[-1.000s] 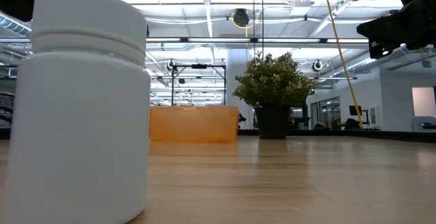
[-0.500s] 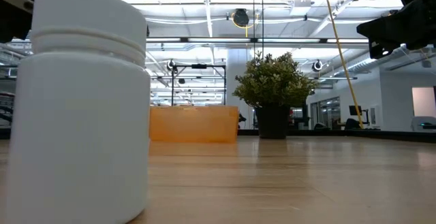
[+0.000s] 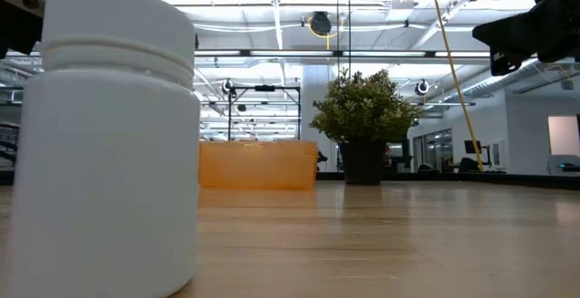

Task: Pick and place pill bottles into a basket
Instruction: Put the white pill bottle into the orange bin

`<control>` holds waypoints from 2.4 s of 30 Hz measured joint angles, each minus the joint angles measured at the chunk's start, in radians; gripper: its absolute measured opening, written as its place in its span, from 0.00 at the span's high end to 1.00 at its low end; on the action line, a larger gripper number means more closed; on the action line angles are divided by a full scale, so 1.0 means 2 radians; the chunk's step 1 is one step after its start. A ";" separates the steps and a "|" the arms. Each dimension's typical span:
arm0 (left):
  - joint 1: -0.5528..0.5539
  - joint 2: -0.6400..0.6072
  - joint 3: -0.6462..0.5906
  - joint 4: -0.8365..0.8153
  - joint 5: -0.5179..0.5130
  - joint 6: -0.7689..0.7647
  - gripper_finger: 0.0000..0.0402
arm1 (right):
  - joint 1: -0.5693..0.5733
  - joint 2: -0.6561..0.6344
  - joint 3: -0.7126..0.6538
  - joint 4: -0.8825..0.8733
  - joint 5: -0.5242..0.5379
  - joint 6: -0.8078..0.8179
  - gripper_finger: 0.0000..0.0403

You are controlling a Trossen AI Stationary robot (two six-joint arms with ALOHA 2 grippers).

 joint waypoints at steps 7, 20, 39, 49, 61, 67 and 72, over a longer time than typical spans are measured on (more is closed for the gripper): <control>0.000 0.035 0.024 0.004 0.000 0.000 0.10 | 0.000 0.000 0.000 0.001 0.000 0.000 1.00; 0.001 0.071 0.070 0.003 0.008 0.011 0.10 | 0.000 0.000 0.001 0.003 0.000 0.000 1.00; 0.017 0.071 0.071 0.001 0.015 0.002 0.10 | 0.000 0.000 0.002 0.004 0.000 0.000 1.00; 0.017 0.080 0.072 0.012 0.011 0.001 0.10 | 0.000 0.000 0.003 0.004 0.000 0.000 1.00; 0.017 0.109 0.079 0.038 0.023 -0.002 0.11 | 0.000 0.000 0.003 0.004 0.000 0.000 1.00; 0.018 0.108 0.079 0.040 0.023 0.001 0.26 | 0.000 0.000 0.003 0.004 0.000 0.000 1.00; 0.018 0.108 0.079 0.043 0.023 0.000 0.41 | 0.000 0.000 0.003 0.004 0.000 0.000 1.00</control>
